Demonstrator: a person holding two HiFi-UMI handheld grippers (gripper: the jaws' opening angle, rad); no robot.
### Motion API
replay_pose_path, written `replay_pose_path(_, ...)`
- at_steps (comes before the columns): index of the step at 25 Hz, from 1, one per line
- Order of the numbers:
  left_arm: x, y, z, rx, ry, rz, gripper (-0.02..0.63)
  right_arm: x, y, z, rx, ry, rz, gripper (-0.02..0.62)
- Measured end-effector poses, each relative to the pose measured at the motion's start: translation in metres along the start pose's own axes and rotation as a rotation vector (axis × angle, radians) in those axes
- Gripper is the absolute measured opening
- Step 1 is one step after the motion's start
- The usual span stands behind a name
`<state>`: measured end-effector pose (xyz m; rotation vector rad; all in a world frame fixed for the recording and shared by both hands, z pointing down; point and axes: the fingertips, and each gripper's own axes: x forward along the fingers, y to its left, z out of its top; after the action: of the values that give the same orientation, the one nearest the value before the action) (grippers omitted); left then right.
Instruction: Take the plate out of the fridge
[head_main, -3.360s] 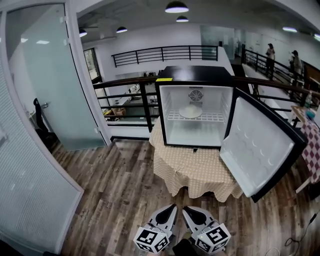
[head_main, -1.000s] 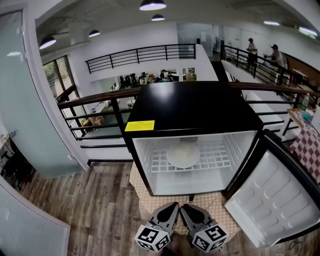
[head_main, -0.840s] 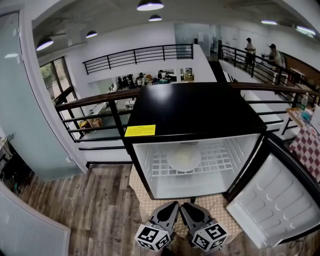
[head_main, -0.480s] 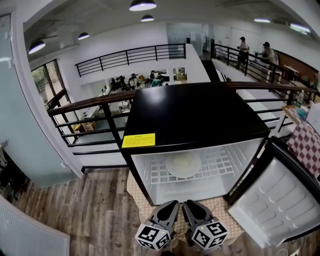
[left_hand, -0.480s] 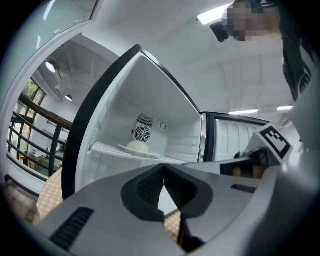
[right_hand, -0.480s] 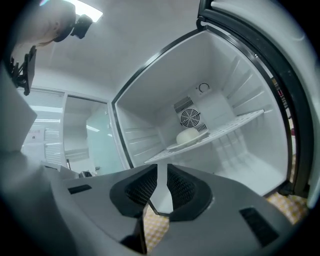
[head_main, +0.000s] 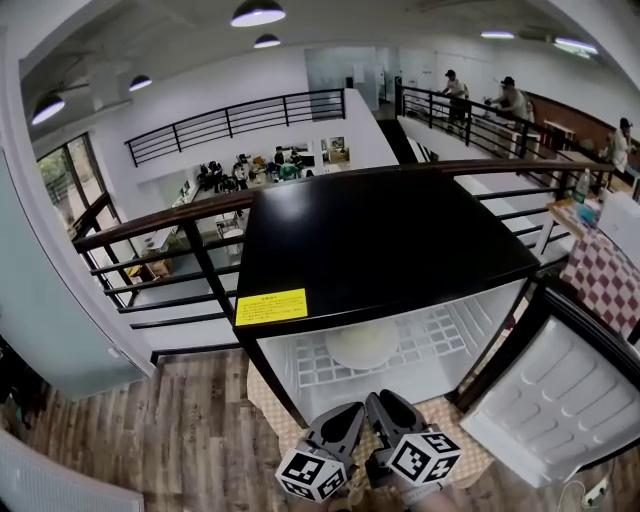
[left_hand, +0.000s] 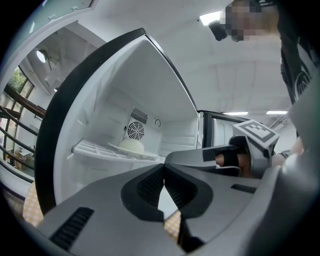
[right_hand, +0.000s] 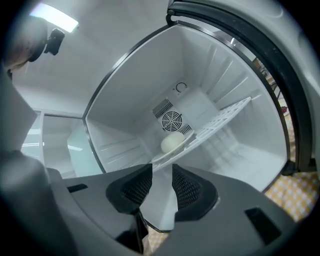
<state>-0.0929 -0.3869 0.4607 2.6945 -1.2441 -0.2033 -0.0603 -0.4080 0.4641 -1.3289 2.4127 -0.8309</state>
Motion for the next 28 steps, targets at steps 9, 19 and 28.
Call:
replay_pose_path(9, 0.003, 0.01, 0.002, -0.009, 0.008, -0.055, 0.009, 0.02, -0.008, 0.012, 0.144, -0.047, -0.062, 0.149)
replay_pose_path(19, 0.002, 0.024, 0.003, -0.012, 0.014, -0.066, 0.009, 0.035, -0.016, 0.021, 0.29, -0.096, -0.123, 0.173)
replay_pose_path(28, 0.002, 0.026, 0.001, -0.022, 0.015, -0.082, 0.009, 0.044, -0.026, 0.02, 0.452, -0.098, -0.165, 0.218)
